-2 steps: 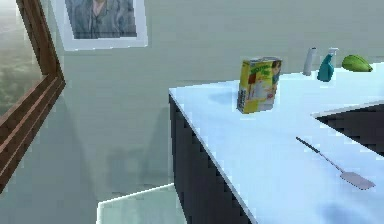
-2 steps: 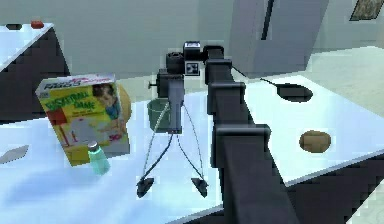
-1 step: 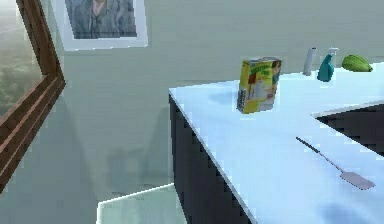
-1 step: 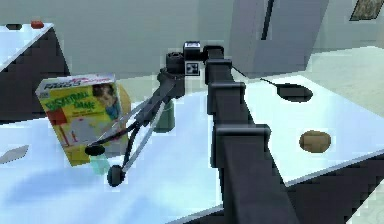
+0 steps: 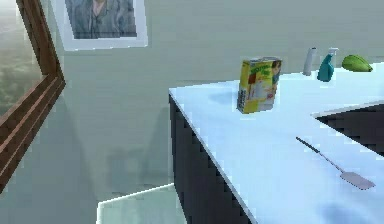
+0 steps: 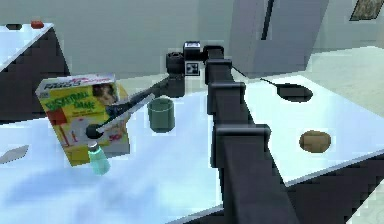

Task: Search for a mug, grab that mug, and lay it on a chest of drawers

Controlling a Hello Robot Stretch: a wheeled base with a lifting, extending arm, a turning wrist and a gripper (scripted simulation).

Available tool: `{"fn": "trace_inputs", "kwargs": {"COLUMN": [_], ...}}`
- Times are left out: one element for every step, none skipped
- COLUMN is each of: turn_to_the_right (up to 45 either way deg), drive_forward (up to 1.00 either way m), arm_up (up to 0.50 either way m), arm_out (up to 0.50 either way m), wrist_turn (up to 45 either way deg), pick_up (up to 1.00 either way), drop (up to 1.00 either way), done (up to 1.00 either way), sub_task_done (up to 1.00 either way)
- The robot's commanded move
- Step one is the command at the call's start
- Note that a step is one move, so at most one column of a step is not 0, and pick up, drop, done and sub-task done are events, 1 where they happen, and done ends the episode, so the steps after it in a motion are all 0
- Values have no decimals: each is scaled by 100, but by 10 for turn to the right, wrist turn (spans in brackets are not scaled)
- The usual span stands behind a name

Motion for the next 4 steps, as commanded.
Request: {"fn": "trace_inputs", "kwargs": {"turn_to_the_right": [0, 0, 0, 0], "drive_forward": [0, 0, 0, 0], "arm_up": [0, 0, -16, 0], "arm_out": [0, 0, 0, 0], "wrist_turn": [450, 180, 0, 0], "pick_up": [0, 0, 0, 100], "drop": [0, 0, 0, 0], "done": [0, 0, 0, 0], "sub_task_done": [0, 0, 0, 0]}}
